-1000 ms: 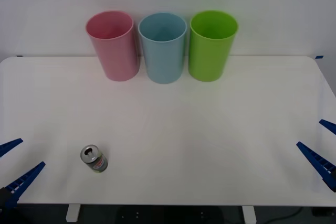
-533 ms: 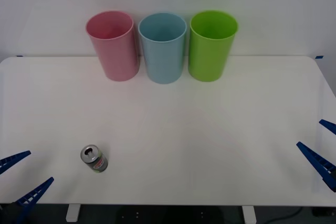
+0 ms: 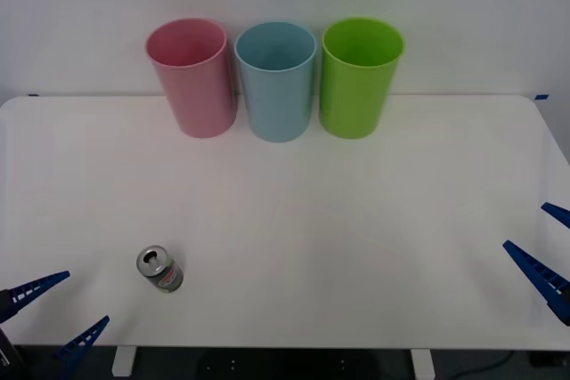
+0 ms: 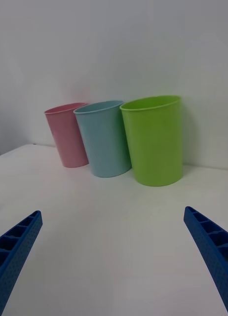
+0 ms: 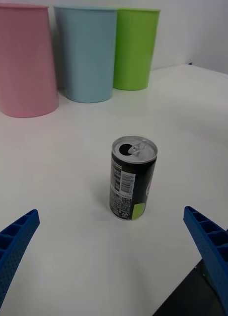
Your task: Grasp the object on the table and drop it into the matching bin: aluminum can to the light blue bin, PET bottle to the pink bin.
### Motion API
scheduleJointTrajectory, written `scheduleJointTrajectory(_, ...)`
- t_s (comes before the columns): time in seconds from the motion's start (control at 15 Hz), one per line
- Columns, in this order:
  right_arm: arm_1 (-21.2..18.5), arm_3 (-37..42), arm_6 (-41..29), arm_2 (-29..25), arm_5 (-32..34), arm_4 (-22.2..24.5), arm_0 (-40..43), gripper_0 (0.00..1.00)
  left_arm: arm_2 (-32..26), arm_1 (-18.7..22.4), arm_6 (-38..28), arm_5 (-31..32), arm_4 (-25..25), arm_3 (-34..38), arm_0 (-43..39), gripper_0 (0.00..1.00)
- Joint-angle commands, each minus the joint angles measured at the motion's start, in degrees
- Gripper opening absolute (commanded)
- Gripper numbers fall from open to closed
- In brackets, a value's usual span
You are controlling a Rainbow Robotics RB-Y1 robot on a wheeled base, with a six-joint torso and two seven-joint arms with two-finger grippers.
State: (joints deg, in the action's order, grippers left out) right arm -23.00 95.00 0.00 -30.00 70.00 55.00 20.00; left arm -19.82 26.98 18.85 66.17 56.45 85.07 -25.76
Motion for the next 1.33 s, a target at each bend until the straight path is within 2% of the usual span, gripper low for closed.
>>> scheduleJointTrajectory(0.07,0.0,0.0,0.0,0.0,0.0,0.0,0.0,1.0,2.3,-0.2,1.2,-0.3,-1.5,-3.9,2.0,1.0)
scheduleJointTrajectory(0.33,0.0,0.0,0.0,0.0,0.0,0.0,0.0,1.0,3.5,-3.2,2.7,-1.6,-1.6,-4.6,2.8,1.0)
scheduleJointTrajectory(0.73,0.0,0.0,0.0,0.0,0.0,0.0,0.0,1.0,3.7,-8.5,5.9,-4.3,1.8,-4.6,4.4,1.0)
scheduleJointTrajectory(1.2,0.0,0.0,0.0,0.0,0.0,0.0,0.0,1.0,8.6,-9.1,8.0,-10.8,2.2,-4.8,6.5,1.0)
scheduleJointTrajectory(1.33,0.0,0.0,0.0,0.0,0.0,0.0,0.0,1.0,9.4,-9.1,8.4,-10.8,1.2,-7.4,8.2,1.0)
